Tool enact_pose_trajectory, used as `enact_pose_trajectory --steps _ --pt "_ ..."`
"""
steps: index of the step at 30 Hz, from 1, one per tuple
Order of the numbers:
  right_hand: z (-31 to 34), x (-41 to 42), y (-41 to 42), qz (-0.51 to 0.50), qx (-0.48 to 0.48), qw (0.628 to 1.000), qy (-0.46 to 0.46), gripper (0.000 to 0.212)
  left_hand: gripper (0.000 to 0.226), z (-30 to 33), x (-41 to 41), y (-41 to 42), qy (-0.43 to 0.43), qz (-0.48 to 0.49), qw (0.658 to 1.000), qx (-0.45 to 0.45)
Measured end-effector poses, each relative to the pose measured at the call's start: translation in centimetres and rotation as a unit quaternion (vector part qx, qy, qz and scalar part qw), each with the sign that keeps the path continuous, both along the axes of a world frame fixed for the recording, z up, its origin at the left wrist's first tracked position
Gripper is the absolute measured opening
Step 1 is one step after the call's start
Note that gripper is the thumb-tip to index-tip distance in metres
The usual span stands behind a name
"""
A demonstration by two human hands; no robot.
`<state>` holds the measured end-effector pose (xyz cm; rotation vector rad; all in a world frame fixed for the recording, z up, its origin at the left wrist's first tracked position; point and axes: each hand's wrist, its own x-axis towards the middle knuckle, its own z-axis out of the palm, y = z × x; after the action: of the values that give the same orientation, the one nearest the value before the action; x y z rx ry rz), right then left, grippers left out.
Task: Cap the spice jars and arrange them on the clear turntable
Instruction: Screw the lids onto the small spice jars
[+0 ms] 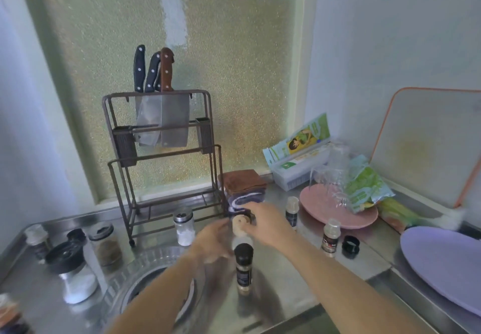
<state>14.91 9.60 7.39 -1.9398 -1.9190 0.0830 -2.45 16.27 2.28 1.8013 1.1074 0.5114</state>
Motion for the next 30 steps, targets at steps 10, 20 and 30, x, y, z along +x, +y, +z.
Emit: enact_pose_trajectory --steps 10,20,30 --pt "-1.7 3.6 -11.6 -0.062 0.116 0.991 0.026 0.034 0.023 9.6 3.5 -10.3 -0.076 0.130 0.936 0.319" --pt "-6.6 15.4 -16.7 -0.277 0.037 0.957 0.074 0.025 0.046 -1.1 18.0 -15.9 -0.057 0.023 0.983 0.174" --pt "-8.7 20.5 -9.8 -0.202 -0.051 0.978 -0.003 0.054 0.053 -4.8 23.6 -11.2 -0.059 0.071 0.984 0.155"
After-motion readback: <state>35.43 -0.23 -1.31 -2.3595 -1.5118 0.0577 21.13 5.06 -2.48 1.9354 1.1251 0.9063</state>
